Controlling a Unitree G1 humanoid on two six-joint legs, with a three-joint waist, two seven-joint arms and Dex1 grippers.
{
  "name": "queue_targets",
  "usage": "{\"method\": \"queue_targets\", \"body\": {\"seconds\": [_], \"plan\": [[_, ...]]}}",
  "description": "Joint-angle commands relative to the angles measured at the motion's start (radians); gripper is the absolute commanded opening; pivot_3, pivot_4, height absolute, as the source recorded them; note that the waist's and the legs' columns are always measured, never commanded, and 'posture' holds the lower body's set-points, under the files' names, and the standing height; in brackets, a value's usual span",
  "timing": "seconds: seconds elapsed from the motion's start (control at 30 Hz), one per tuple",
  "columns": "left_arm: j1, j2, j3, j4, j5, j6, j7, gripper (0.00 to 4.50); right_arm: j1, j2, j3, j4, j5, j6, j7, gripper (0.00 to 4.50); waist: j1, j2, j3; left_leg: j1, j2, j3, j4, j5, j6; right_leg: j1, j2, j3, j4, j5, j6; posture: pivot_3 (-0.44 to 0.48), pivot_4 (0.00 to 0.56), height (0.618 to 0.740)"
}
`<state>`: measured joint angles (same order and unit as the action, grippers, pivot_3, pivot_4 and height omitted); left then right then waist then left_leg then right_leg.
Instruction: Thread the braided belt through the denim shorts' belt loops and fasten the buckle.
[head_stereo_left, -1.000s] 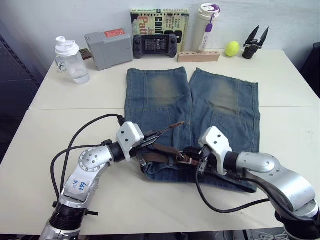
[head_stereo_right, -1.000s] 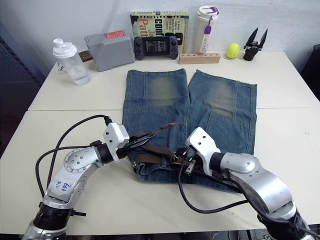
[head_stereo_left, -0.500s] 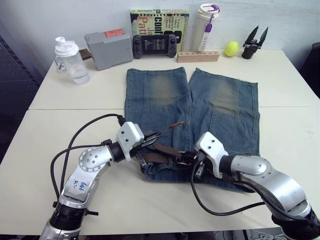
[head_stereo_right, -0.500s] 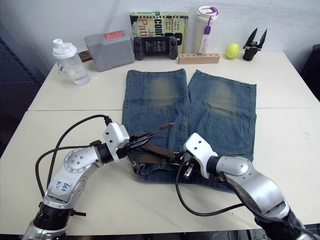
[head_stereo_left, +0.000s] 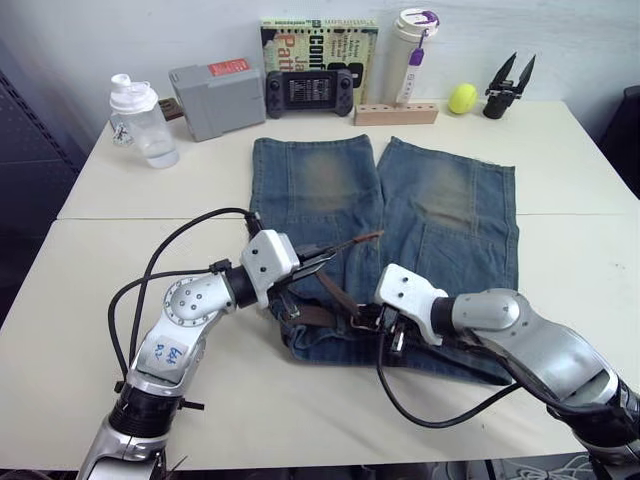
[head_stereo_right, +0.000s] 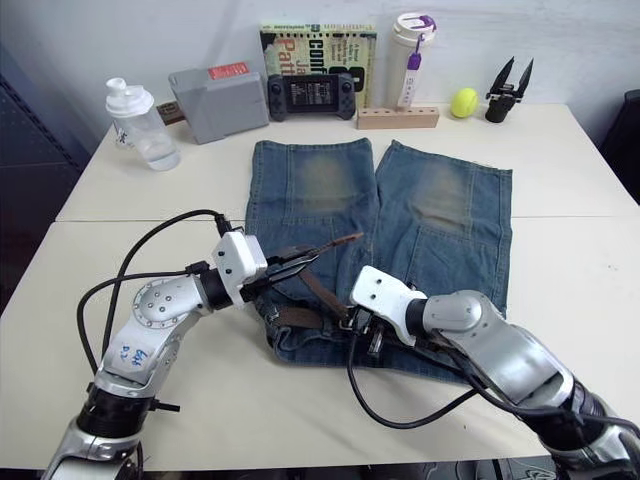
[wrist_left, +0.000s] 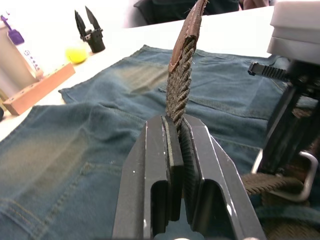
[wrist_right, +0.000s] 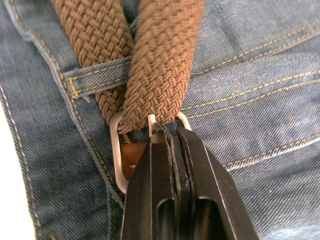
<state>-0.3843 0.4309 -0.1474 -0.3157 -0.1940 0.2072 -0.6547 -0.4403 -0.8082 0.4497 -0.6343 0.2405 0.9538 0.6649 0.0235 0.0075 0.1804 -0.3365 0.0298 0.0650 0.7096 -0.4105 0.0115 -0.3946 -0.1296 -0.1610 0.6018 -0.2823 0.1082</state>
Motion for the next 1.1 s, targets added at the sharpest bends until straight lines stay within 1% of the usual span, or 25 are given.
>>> {"method": "queue_targets", "body": {"seconds": [0.03,0.13,0.3,0.4,0.53,0.63,0.8,0.97,1.03,1.1], "plan": [[-0.057,-0.018,-0.002,0.016,-0.002,-0.022,-0.01,0.0,0.037,-0.015,0.167,0.025,-0.048,0.025,0.048,0.04,-0.001,-0.001,-0.002,0.0,0.0,0.0,0.0,0.0,0.0,0.0,0.0,0.0,0.0,0.0,0.0,0.0,0.15,0.731],[-0.103,-0.031,-0.014,0.06,0.0,-0.041,-0.031,0.0,0.026,-0.019,0.215,0.014,-0.094,0.014,0.069,0.04,0.0,-0.002,-0.003,0.001,0.0,0.0,0.0,0.0,0.0,0.0,0.0,0.0,0.0,0.0,0.0,0.0,0.15,0.731],[-0.235,-0.072,-0.053,0.189,0.015,-0.087,-0.077,0.0,0.025,-0.025,0.277,0.016,-0.167,-0.014,0.105,0.04,0.001,-0.005,-0.006,0.001,0.0,0.0,-0.001,0.0,0.0,0.001,0.001,-0.001,-0.001,0.0,0.0,0.0,0.15,0.731],[-0.308,-0.096,-0.074,0.261,0.026,-0.123,-0.107,0.0,0.032,-0.035,0.272,0.0,-0.19,-0.016,0.122,0.04,0.0,-0.005,-0.007,0.001,0.0,0.0,-0.001,0.0,0.0,0.001,0.001,-0.001,-0.002,0.0,0.0,0.0,0.15,0.731],[-0.345,-0.117,-0.09,0.301,0.031,-0.164,-0.143,0.0,0.055,-0.051,0.226,-0.02,-0.187,-0.02,0.143,0.04,0.001,-0.005,-0.007,0.0,0.0,0.0,-0.001,0.0,0.0,0.001,0.001,-0.002,-0.002,0.0,0.0,0.0,0.15,0.731],[-0.318,-0.122,-0.089,0.289,0.027,-0.172,-0.156,0.0,0.069,-0.041,0.157,-0.016,-0.161,-0.011,0.145,0.04,0.003,-0.005,-0.007,-0.001,0.0,0.0,-0.001,0.0,0.0,0.001,0.001,-0.003,-0.004,0.0,0.0,0.0,0.15,0.731],[-0.19,-0.062,-0.026,0.202,0.023,-0.16,-0.141,0.0,0.062,-0.038,-0.004,0.009,-0.105,0.004,0.163,0.04,0.002,-0.005,-0.007,-0.001,-0.001,-0.001,-0.001,0.0,0.0,0.002,0.0,-0.003,-0.005,0.0,0.001,0.0,0.15,0.731],[-0.057,0.003,0.009,0.12,0.06,-0.201,-0.118,0.0,0.041,-0.045,-0.137,0.033,-0.008,-0.005,0.223,0.04,0.005,-0.005,-0.006,-0.002,-0.001,-0.003,-0.001,0.0,0.0,0.001,-0.001,-0.003,-0.005,0.001,0.001,0.0,0.15,0.731],[-0.005,0.012,0.019,0.08,0.066,-0.21,-0.097,0.0,0.022,-0.068,-0.194,0.07,0.039,-0.025,0.281,0.04,0.007,-0.004,-0.006,-0.003,0.0,-0.003,-0.001,0.0,0.0,0.001,-0.001,-0.003,-0.005,0.001,0.002,0.0,0.15,0.731],[0.02,0.013,0.019,0.053,0.072,-0.21,-0.082,0.0,0.011,-0.091,-0.219,0.1,0.066,-0.046,0.326,0.04,0.007,-0.003,-0.005,-0.003,0.0,-0.003,-0.001,0.0,0.001,0.001,-0.002,-0.003,-0.006,0.001,0.002,0.0,0.15,0.731]]}}
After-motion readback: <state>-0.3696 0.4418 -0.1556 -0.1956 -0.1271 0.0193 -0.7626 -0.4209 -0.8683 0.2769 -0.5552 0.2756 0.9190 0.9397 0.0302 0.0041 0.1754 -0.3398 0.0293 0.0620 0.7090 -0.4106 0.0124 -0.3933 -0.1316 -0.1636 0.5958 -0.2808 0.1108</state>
